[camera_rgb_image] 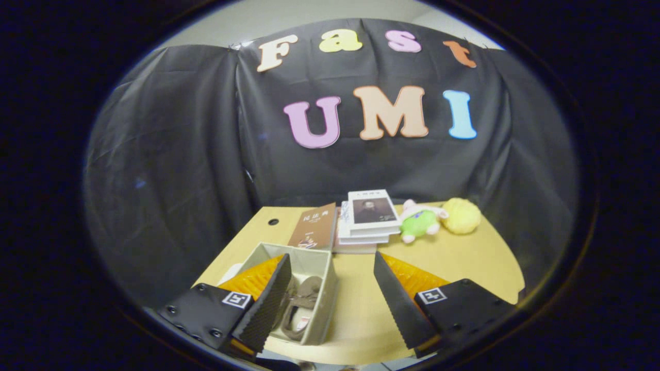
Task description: Open the storage box then place both shoes into the box .Put the left shoe in first, then the right shoe, with the right side of both shoes facing outward in a uniform manner.
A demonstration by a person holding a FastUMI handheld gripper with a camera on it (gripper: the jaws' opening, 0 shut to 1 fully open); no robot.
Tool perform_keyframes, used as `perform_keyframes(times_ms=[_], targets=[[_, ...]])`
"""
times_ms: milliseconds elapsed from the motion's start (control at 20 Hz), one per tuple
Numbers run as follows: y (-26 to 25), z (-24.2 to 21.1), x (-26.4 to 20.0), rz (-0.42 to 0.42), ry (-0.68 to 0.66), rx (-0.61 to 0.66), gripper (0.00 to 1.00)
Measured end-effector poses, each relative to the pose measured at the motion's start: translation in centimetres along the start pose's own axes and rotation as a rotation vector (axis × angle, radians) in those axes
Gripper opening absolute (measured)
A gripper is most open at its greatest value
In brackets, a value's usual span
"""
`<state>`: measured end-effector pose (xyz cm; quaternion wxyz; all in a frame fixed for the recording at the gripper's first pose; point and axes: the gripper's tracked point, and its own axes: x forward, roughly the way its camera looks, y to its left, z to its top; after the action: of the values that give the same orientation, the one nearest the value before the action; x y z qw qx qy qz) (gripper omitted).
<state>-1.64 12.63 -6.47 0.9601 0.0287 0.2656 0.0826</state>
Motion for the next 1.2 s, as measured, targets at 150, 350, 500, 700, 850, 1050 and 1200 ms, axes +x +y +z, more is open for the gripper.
perform_keyframes(times_ms=[150, 350, 500, 700, 850, 1050, 1200], targets=[[-2.7, 2.1, -2.0, -0.027, -0.068, -0.017, 1.0], [-6.9, 4.9, -4.4, -0.085, -0.186, -0.04, 1.0], [-9.0, 6.5, -6.5, -0.118, -0.286, -0.053, 1.0], [-10.9, 6.8, -9.3, -0.146, -0.369, -0.044, 1.0], [-11.9, 6.4, -10.6, -0.17, -0.399, -0.063, 1.0], [-12.2, 6.9, -11.6, -0.181, -0.433, -0.081, 1.0], [-11.7, 7.5, -11.8, -0.169, -0.459, -0.064, 1.0]])
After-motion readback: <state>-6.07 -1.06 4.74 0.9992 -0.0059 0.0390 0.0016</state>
